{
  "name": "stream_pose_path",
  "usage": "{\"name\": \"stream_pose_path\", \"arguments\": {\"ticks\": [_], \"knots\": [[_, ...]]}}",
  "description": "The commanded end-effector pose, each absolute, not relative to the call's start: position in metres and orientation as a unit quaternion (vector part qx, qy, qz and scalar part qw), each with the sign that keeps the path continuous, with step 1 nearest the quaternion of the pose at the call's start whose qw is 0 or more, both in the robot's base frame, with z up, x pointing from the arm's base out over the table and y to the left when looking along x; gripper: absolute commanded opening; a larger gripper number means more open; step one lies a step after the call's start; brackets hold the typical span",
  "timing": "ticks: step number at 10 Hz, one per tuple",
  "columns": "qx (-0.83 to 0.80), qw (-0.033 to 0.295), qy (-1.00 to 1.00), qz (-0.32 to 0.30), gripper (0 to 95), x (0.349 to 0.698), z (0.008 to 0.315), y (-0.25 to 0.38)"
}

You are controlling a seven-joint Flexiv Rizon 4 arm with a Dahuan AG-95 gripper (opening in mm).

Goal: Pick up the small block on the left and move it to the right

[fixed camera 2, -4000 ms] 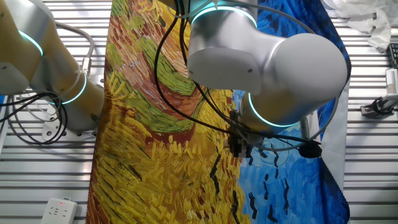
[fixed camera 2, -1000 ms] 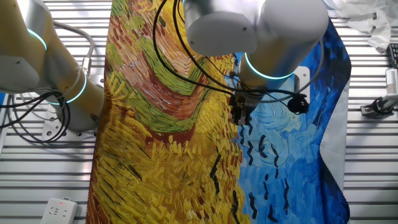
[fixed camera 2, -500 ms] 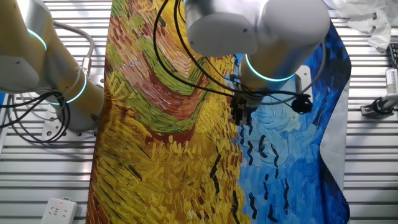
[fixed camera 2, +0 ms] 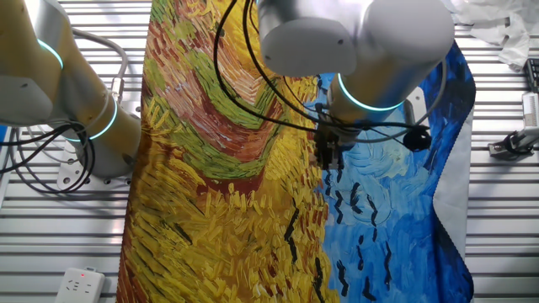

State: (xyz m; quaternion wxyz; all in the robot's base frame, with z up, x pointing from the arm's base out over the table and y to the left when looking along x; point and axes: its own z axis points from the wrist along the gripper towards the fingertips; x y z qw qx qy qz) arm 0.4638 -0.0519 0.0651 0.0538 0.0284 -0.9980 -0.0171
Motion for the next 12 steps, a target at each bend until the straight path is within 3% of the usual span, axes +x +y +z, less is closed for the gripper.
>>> {"name": "stream_pose_path", "arguments": {"ticks": [1, 6, 12], "knots": [[0.039, 0.051, -0.998, -0.02, 0.0, 0.4638, 0.0647, -0.0517], [0.048, 0.025, -0.998, -0.018, 0.0, 0.4638, 0.0647, -0.0517], [0.059, 0.029, -0.997, -0.028, 0.0, 0.4676, 0.0693, -0.0512]]}}
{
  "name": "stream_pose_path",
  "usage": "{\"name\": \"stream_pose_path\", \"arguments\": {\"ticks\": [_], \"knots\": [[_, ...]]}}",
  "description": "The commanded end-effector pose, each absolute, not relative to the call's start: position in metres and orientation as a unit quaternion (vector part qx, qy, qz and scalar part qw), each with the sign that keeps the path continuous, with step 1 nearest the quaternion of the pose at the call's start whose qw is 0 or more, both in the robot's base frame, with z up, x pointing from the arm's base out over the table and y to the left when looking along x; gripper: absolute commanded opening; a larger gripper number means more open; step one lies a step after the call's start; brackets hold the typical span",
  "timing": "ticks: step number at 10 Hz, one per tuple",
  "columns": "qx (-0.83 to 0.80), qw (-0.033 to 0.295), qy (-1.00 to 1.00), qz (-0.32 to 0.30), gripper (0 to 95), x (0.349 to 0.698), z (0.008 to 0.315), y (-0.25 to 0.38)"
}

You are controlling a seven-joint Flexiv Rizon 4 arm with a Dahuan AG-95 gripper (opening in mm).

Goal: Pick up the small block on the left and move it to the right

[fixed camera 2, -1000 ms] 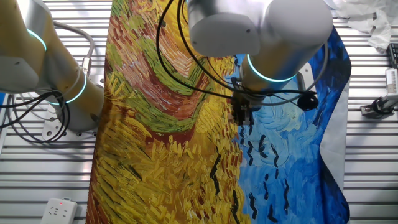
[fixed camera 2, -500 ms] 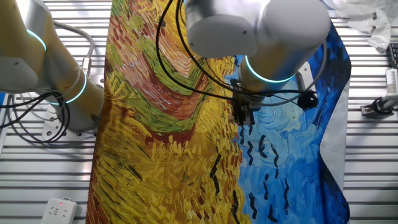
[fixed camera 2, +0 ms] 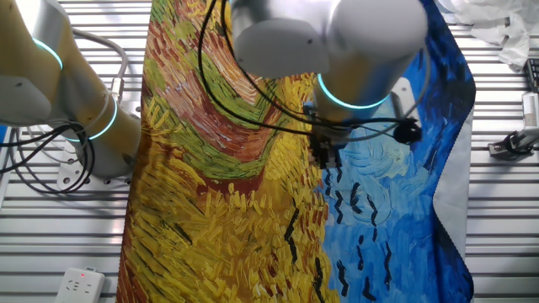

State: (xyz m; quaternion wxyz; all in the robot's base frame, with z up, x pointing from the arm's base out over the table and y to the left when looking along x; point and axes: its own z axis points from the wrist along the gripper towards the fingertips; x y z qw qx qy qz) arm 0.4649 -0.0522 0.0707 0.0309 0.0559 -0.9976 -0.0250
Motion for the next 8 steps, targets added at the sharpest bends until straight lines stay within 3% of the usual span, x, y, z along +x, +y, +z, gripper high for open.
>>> {"name": "stream_pose_path", "arguments": {"ticks": [1, 8], "knots": [[0.059, 0.031, -0.997, -0.031, 0.0, 0.469, 0.069, -0.049], [0.023, 0.048, -0.998, -0.034, 0.0, 0.51, 0.084, 0.007]]}}
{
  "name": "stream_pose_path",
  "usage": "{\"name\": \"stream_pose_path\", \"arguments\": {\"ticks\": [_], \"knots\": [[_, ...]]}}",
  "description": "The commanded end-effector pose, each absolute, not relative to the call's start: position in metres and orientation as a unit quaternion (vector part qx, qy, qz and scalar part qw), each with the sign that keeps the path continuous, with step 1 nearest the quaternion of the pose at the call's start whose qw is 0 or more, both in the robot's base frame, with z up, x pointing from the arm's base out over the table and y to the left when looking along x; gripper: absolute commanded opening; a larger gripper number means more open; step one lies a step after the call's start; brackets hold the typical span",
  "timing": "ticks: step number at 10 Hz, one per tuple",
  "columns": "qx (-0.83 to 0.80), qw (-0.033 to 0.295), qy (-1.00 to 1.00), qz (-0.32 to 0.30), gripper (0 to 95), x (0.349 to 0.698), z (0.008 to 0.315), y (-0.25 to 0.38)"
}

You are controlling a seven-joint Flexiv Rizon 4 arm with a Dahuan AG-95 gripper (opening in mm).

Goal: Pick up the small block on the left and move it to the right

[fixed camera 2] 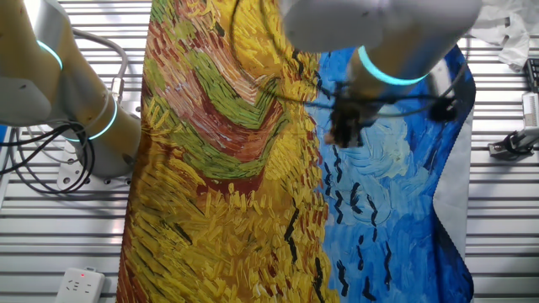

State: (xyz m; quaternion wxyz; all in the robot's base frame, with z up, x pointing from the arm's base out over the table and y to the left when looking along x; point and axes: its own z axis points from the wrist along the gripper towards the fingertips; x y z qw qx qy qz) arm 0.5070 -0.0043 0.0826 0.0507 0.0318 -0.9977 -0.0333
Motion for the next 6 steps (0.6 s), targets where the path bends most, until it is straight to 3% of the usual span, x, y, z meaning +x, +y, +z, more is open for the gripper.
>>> {"name": "stream_pose_path", "arguments": {"ticks": [1, 6], "knots": [[0.01, 0.049, -0.998, -0.03, 0.0, 0.517, 0.083, 0.024], [-0.04, 0.051, -0.998, -0.022, 0.0, 0.541, 0.084, 0.095]]}}
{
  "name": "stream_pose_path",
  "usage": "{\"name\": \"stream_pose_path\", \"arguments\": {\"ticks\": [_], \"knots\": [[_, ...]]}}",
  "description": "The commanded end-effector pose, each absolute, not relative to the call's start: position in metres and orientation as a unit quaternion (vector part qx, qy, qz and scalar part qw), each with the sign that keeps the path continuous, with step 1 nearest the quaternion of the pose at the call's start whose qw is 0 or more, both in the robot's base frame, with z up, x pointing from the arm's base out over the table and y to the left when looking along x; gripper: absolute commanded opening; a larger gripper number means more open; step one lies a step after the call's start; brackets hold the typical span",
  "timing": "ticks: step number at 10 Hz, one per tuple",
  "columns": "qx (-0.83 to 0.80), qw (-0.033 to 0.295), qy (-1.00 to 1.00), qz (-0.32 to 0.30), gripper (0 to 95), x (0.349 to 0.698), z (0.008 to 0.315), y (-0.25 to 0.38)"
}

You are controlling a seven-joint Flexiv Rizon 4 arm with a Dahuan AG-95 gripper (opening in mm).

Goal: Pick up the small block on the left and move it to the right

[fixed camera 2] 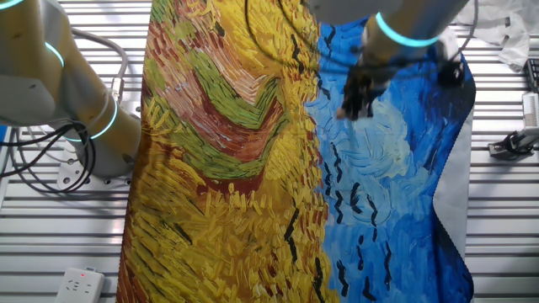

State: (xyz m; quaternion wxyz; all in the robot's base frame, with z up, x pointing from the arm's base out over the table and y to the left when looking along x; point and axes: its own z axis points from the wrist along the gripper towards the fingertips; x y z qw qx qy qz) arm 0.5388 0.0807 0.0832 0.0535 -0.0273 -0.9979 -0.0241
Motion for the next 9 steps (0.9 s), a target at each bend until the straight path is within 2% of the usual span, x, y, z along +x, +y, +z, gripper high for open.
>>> {"name": "stream_pose_path", "arguments": {"ticks": [1, 9], "knots": [[-0.048, 0.05, -0.997, -0.021, 0.0, 0.543, 0.084, 0.107], [-0.063, 0.049, -0.997, -0.02, 0.0, 0.549, 0.084, 0.124]]}}
